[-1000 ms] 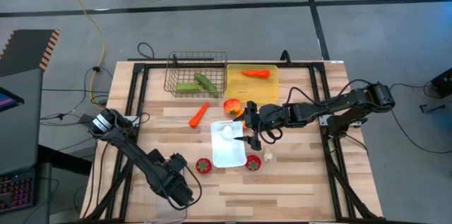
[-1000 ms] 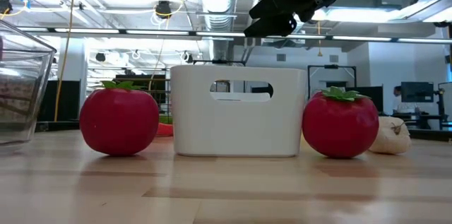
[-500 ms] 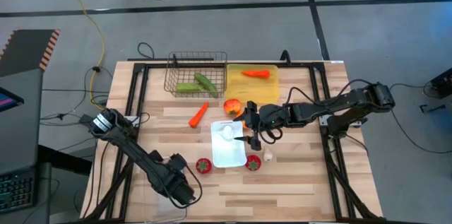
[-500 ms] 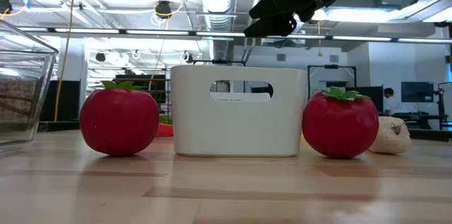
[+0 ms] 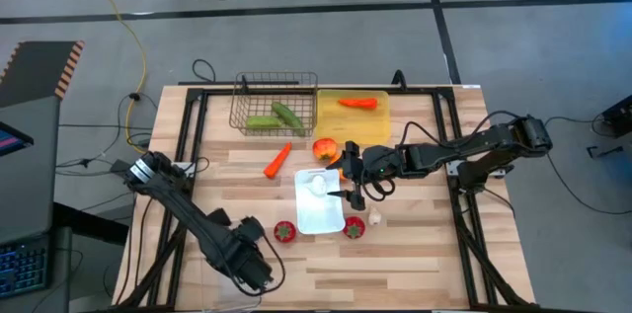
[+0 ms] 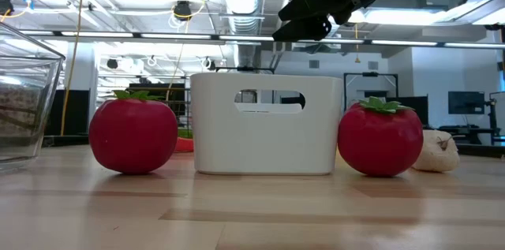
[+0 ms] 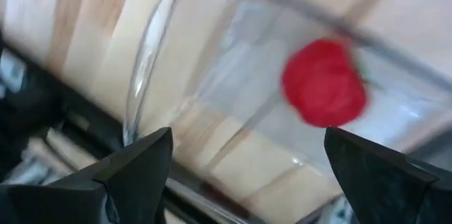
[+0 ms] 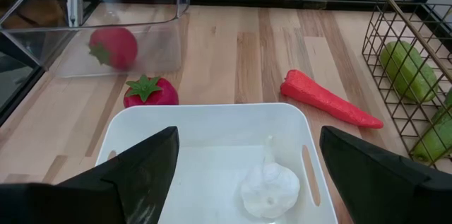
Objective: Sort produce into baskets
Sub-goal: Put the left red tomato into the transparent bin, then put the garlic into the white bin, then put the carrot into the yellow bin
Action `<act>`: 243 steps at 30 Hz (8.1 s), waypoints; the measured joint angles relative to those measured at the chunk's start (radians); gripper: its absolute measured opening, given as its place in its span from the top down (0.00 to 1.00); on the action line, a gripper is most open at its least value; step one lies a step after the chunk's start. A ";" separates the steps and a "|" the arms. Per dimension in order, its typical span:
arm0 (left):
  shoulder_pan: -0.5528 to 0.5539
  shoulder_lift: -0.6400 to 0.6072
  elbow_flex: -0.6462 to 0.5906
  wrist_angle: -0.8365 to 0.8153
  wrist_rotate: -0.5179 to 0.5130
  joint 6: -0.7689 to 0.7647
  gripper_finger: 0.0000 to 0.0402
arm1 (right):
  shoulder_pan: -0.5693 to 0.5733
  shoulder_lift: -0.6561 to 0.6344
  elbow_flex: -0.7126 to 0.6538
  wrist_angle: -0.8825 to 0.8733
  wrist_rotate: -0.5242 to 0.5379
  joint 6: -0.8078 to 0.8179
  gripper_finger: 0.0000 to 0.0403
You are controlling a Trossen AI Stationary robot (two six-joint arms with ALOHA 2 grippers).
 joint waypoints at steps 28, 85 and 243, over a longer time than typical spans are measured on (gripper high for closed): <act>0.178 0.000 0.128 0.269 -0.326 0.394 0.12 | 0.000 0.000 0.000 -0.001 0.000 0.000 0.08; 0.265 0.000 -0.399 0.735 -0.112 0.514 0.39 | 0.177 -0.229 0.000 -0.646 0.003 0.080 0.08; 0.796 0.000 -0.409 0.511 -0.222 0.883 0.22 | 0.090 0.145 0.001 0.070 0.055 -0.079 0.35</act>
